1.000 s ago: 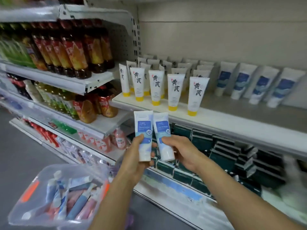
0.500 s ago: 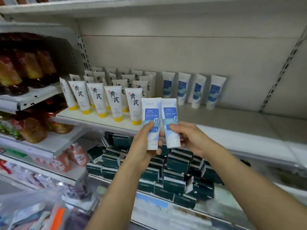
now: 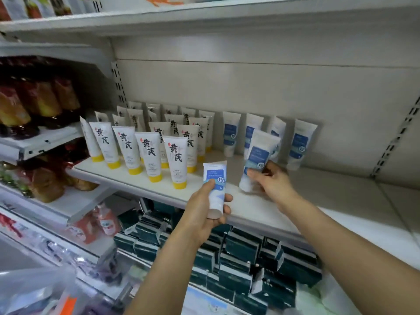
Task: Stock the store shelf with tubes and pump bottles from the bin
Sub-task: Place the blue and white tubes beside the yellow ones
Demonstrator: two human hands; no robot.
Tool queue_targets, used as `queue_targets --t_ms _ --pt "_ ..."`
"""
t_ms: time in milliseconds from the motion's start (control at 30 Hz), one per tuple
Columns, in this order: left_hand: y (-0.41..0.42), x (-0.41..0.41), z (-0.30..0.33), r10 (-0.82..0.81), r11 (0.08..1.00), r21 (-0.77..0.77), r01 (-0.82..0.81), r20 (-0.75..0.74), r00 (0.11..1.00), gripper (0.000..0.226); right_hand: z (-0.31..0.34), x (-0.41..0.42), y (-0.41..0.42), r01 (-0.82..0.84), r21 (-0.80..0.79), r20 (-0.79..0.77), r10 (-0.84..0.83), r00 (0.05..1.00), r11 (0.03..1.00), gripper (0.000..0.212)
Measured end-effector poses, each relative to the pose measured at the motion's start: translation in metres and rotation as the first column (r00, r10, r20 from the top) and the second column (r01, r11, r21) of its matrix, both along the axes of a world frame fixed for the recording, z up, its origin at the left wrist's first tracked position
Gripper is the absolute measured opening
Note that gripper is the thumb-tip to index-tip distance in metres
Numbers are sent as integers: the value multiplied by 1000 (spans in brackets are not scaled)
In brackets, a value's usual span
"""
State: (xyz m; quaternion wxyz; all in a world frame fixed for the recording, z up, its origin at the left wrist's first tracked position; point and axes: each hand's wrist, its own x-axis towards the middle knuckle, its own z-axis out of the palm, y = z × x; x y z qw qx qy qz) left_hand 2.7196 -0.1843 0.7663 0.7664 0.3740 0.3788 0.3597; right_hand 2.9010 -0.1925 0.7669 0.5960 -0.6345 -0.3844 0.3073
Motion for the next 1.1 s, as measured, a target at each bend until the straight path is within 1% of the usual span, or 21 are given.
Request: queue_targets --t_ms 167,267,400,500,600,833,1000,1100 --pt "26 1 4 -8 999 -35 6 -54 999 26 -9 3 44 52 -91 143 -38 989 994 29" --pt "40 1 5 -26 999 -50 23 -75 997 25 -9 5 73 30 -83 270 -7 963 996 31" --pt "53 -2 5 -90 994 -62 85 -89 992 26 -8 4 105 -21 -115 358 61 932 993 32" --pt "58 -3 6 -148 988 -55 143 -101 984 28 -5 2 125 -88 -133 331 128 935 987 32" --pt "63 -2 6 -181 983 -36 178 -116 977 31 1 -3 136 -141 -146 308 180 934 979 38" --pt "69 2 9 -178 984 -21 176 -152 972 23 5 -5 146 -176 -174 318 224 921 969 45" --pt "69 4 9 -167 986 -27 164 -156 974 24 8 -5 143 -190 -215 343 256 904 958 49" --pt "67 5 8 -153 988 -32 150 -159 975 28 9 -4 142 -194 -213 352 260 899 958 50"
